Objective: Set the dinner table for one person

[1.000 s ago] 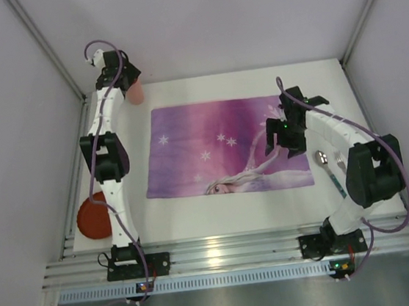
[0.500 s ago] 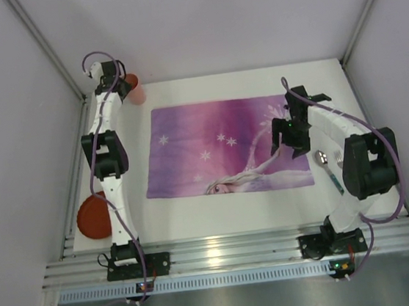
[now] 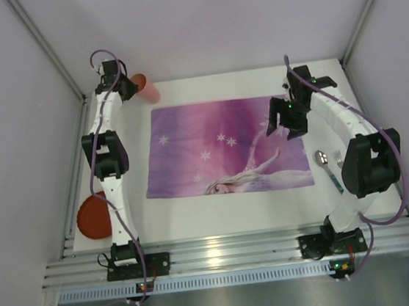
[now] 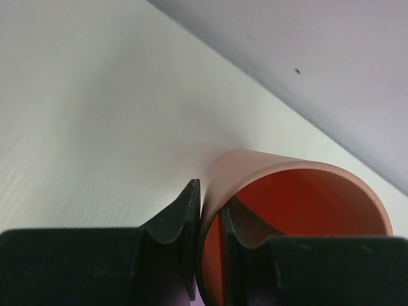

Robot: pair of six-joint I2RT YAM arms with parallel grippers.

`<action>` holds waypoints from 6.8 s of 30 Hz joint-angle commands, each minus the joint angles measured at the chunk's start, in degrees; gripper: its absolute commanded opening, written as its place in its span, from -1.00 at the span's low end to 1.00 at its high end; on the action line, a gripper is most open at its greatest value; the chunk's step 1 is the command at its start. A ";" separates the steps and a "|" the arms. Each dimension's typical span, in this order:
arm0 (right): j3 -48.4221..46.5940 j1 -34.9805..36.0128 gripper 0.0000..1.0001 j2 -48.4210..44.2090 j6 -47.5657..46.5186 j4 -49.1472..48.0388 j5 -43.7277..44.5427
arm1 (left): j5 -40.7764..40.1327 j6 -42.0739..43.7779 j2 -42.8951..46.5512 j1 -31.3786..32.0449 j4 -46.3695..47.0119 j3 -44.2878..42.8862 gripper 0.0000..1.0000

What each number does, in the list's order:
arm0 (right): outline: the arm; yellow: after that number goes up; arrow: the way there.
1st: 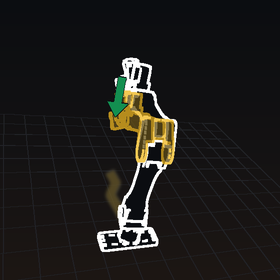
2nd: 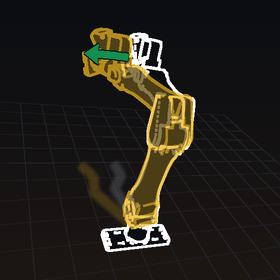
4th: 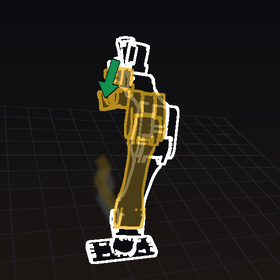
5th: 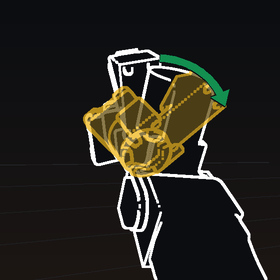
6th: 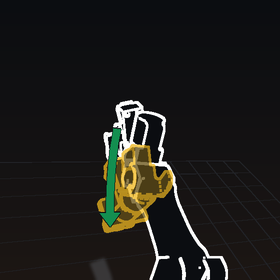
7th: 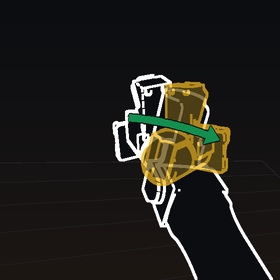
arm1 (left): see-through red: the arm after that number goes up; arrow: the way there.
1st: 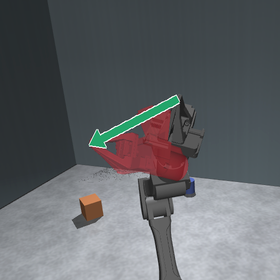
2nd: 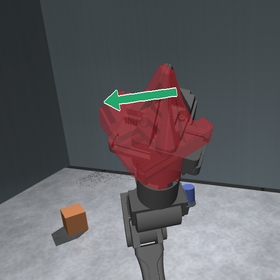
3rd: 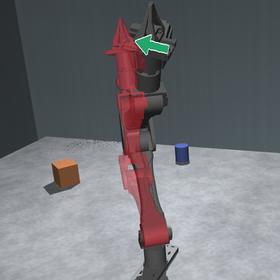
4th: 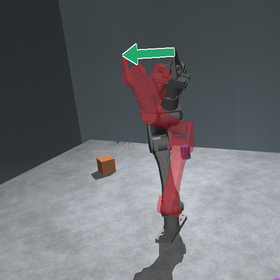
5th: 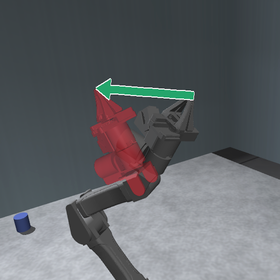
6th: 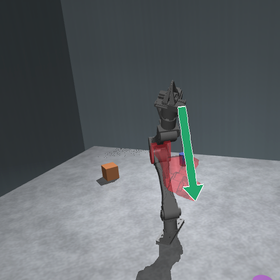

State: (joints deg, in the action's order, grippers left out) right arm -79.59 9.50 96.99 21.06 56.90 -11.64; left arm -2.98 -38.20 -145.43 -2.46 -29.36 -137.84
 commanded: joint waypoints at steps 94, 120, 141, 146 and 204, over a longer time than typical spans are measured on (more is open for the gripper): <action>-25.19 0.96 0.84 -2.76 8.65 0.66 22.46 | -25.14 7.87 63.26 10.55 -30.94 75.52 0.96; -3.99 0.70 0.84 -21.93 6.10 2.60 21.75 | -21.37 12.97 45.94 -4.92 -19.77 79.22 -0.41; -7.07 -0.44 0.89 -25.88 7.24 4.52 18.05 | -16.88 7.54 46.04 12.63 -34.79 43.32 -1.00; -6.37 -1.41 0.91 -28.25 7.77 7.34 19.19 | -11.35 0.59 38.30 27.29 -35.32 29.60 -1.00; 22.02 -18.20 0.23 0.74 4.78 -15.94 26.66 | 4.04 -0.65 41.37 34.19 -8.16 53.20 0.77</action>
State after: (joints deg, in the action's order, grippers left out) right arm -58.13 -8.32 95.94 26.61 44.84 14.22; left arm 0.60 -39.94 -106.34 31.99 -39.13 -83.44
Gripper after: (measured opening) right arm 0.618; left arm 0.888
